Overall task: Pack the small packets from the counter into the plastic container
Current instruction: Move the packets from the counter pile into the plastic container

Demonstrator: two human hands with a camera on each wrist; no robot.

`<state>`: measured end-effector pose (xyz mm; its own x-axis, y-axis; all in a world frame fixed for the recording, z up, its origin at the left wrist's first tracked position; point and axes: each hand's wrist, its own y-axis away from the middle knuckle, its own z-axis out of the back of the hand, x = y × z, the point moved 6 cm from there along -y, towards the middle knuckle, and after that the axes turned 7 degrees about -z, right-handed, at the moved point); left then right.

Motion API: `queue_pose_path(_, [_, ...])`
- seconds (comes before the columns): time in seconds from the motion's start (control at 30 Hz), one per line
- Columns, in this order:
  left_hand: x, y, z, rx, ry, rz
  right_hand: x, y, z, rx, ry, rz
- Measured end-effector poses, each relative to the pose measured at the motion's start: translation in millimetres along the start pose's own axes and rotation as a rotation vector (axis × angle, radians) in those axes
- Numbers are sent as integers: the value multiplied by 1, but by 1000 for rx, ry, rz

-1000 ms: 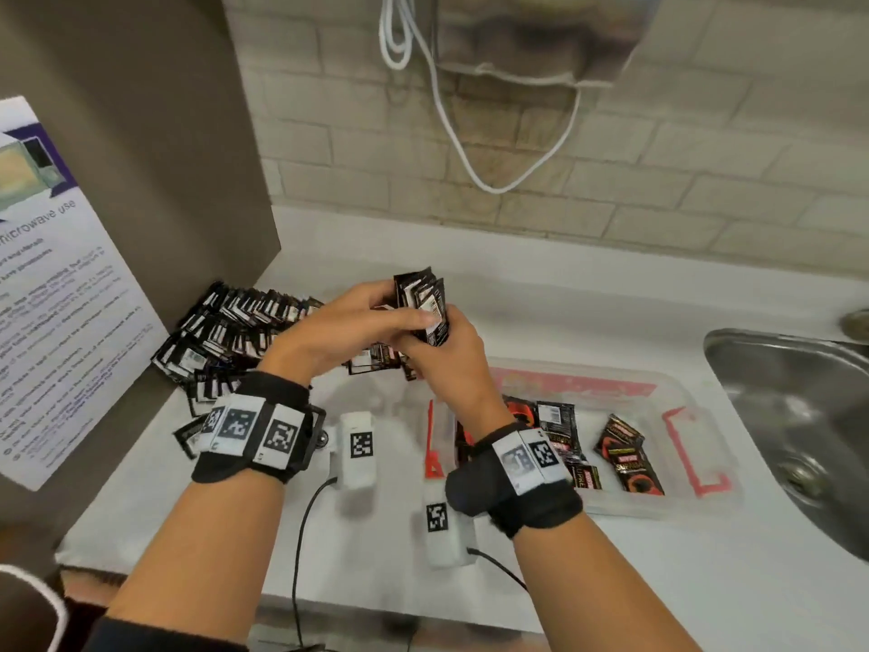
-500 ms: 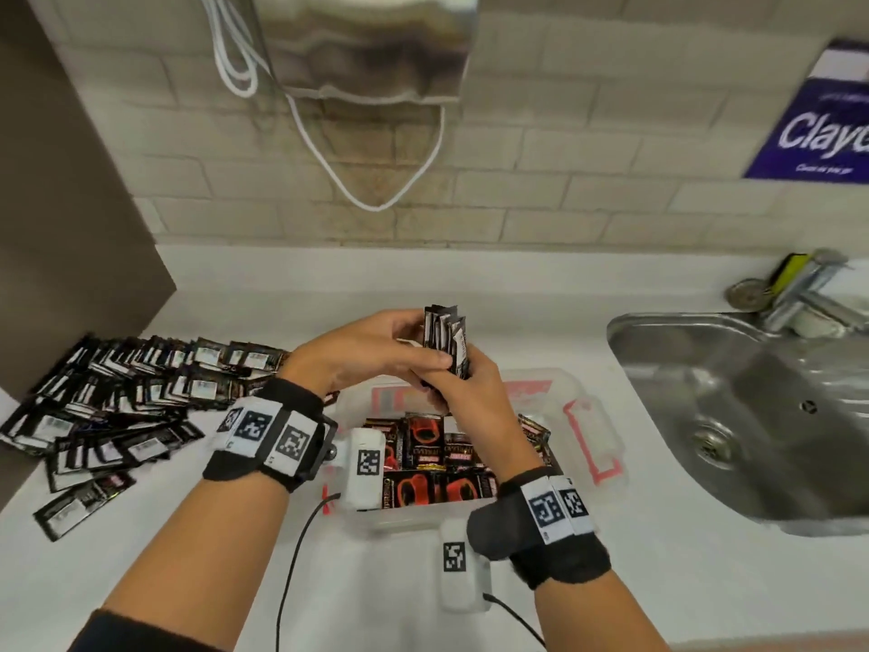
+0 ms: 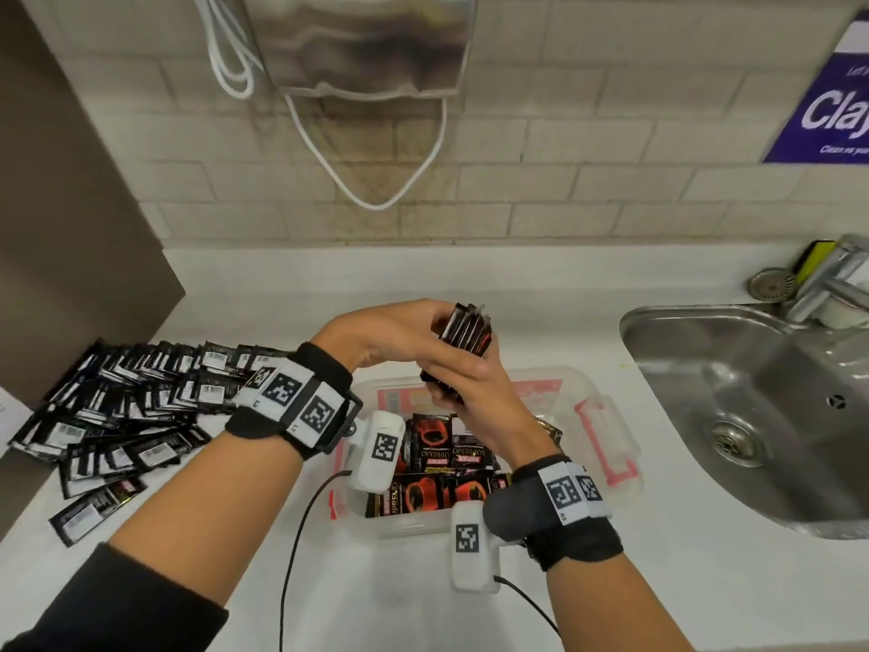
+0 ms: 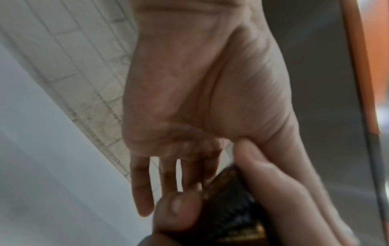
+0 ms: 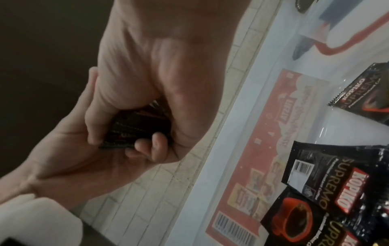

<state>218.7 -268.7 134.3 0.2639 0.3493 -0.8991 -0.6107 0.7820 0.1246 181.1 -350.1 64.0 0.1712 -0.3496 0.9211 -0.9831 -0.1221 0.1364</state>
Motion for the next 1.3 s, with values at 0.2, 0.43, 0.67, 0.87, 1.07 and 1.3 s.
queue_pose_path(0.2, [10,0,7,30,-36,-17,-3,-10,-16,-9,0,-33])
queue_pose_path(0.43, [24,4,28,-27,69,26,1,-2,4,-30,326,-154])
queue_pose_path(0.67, [52,11,6,116,-4,176,21,8,0,27,619,121])
queue_pose_path(0.87, [66,20,2,164,49,242,5,11,1,99,473,12])
queue_pose_path(1.07, [65,22,7,58,-73,155,-6,8,7,27,424,-44])
queue_pose_path(1.3, [57,28,7,57,-584,35,-18,2,14,-120,386,-99])
